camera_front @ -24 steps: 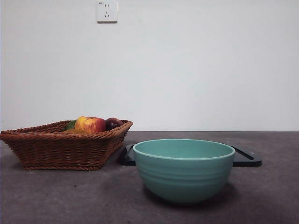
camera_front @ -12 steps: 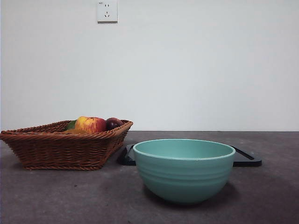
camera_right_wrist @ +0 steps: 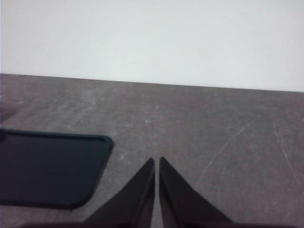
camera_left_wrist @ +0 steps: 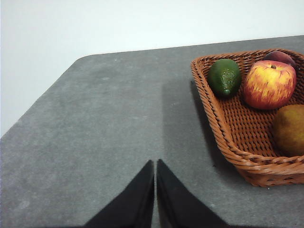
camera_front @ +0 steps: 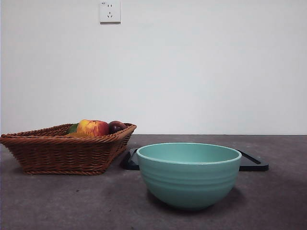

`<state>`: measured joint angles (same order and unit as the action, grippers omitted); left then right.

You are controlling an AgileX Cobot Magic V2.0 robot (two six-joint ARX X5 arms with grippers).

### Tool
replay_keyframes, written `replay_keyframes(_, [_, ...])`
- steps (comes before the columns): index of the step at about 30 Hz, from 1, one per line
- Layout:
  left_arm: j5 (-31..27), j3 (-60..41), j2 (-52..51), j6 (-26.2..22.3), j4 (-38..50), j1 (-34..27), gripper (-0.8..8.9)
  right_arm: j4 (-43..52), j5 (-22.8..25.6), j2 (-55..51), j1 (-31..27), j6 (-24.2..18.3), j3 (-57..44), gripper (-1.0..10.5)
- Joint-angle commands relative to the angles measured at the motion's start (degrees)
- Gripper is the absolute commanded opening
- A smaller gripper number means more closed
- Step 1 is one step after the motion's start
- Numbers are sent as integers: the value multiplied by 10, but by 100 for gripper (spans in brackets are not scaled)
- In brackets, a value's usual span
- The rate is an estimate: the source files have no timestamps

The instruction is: Pick up the wifruite, put it on the bowl, pick up the plate, put it on desk

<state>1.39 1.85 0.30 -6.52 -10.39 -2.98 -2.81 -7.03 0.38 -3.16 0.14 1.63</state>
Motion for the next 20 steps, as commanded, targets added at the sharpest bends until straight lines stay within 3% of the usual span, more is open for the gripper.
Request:
replay_keyframes(1, [-2,-12,-1,2,-4,-2,7,5,16,-2,12,15,-10,8])
replay_keyframes(12, [-2,-12,-1,2,-4,-2,7,-76,30,-2,35,15,-10,8])
replay_keyframes(20, [-2,-12,-1,2,-4,-2,7,-71,27,-2,35,25,-10,8])
